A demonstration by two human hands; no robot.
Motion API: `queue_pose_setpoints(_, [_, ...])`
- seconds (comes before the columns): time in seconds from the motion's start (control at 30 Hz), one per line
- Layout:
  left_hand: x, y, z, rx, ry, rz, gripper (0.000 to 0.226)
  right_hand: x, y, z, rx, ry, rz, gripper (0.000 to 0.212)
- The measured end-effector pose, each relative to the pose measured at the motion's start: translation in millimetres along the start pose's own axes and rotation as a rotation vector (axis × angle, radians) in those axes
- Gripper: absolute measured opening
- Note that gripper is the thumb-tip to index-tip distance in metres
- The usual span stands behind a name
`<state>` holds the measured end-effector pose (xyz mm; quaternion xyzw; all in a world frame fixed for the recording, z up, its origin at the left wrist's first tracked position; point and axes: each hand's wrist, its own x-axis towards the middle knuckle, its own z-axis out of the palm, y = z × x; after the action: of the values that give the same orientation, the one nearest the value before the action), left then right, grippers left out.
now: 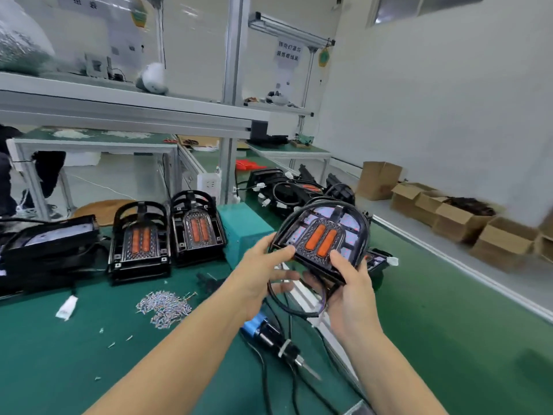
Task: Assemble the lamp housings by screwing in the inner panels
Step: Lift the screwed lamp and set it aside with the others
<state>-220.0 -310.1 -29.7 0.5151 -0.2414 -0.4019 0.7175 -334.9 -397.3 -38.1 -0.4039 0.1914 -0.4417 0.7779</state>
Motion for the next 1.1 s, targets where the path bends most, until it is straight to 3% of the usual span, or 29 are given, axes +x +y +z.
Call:
queue_pose_setpoints(0.17, [33, -34, 50, -0.003, -0.056, -0.13, 0.015, 9, -9, -51, 0.004, 0.197, -0.074, 0.037])
queue_pose_setpoints(0.4, [59, -81, 97, 0.137, -0.084, -0.243, 0.055, 23, -10, -116, 0.035, 0.434, -0.07, 0.037])
queue_pose_setpoints(0.57, [64, -98, 114, 0.336, -0.164, -0.23, 0.048, 46, -11, -145, 0.053, 0.586, -0.029, 0.04])
queue_pose_setpoints(0.73, [60, -110, 116, 0.482, -0.216, -0.219, 0.077, 68, -10, -162, -0.054, 0.669, 0.029, 0.059])
queue_pose_setpoints(0.93, [56, -117, 110, 0.636, -0.262, -0.144, 0.074, 84, -5, -168, -0.308, 0.74, 0.114, 0.068])
queue_pose_setpoints(1.1, [56, -119, 105, 0.732, -0.286, -0.11, 0.074, 96, -6, -170, -0.547, 0.76, 0.085, 0.057])
